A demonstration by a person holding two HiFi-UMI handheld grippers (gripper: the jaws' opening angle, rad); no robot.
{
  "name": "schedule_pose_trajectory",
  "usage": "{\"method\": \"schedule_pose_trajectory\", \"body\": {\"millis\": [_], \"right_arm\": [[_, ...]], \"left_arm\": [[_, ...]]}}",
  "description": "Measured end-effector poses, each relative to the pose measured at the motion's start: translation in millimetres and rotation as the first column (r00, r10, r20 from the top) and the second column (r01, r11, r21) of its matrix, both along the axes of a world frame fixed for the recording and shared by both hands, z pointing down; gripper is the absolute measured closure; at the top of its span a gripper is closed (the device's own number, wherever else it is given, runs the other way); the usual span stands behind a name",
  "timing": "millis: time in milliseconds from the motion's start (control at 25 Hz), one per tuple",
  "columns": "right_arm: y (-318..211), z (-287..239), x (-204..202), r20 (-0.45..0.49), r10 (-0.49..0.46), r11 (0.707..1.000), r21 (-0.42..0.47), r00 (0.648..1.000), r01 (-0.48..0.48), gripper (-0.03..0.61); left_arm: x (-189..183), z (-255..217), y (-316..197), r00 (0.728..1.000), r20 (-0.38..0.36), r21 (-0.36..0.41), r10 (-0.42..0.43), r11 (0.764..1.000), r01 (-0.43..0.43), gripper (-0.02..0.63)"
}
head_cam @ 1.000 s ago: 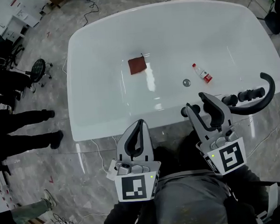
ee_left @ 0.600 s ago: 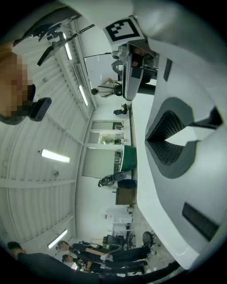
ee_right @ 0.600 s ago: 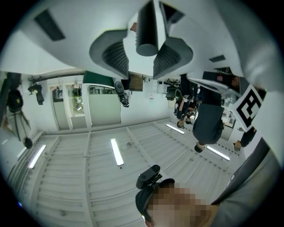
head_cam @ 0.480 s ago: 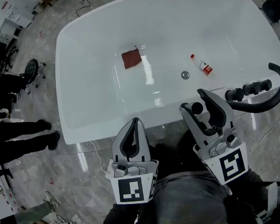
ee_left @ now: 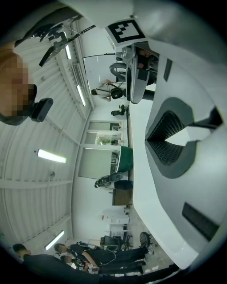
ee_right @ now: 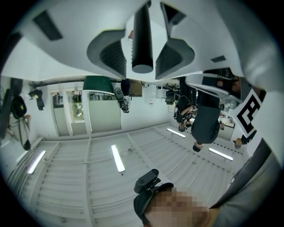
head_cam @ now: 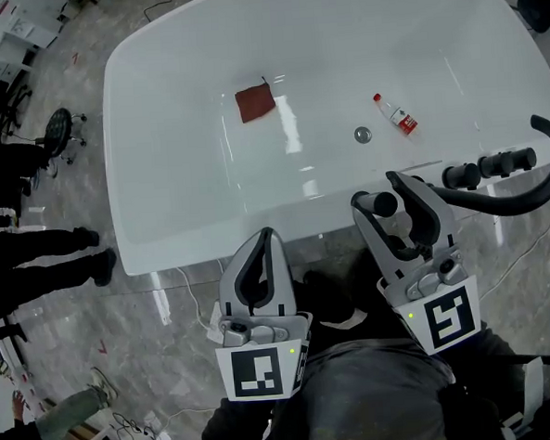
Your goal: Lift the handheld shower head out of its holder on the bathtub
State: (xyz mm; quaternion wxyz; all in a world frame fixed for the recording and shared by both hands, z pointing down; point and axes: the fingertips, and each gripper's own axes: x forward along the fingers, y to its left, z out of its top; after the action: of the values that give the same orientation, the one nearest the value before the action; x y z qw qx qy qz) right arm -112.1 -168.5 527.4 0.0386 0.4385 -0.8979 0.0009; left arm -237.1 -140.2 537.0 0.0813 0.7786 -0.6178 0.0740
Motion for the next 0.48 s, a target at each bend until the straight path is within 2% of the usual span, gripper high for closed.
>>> {"method": "schedule_pose_trajectory", "body": {"millis": [480], "right_arm": [[-6,63,1,-0.006,0.015,0.999,-0.045,1.000,-0.016,0.387]], "left_arm": [[-4,42,-7,1.000,0.006,-0.020,0.002,1.000,-0.002,0.611]]}}
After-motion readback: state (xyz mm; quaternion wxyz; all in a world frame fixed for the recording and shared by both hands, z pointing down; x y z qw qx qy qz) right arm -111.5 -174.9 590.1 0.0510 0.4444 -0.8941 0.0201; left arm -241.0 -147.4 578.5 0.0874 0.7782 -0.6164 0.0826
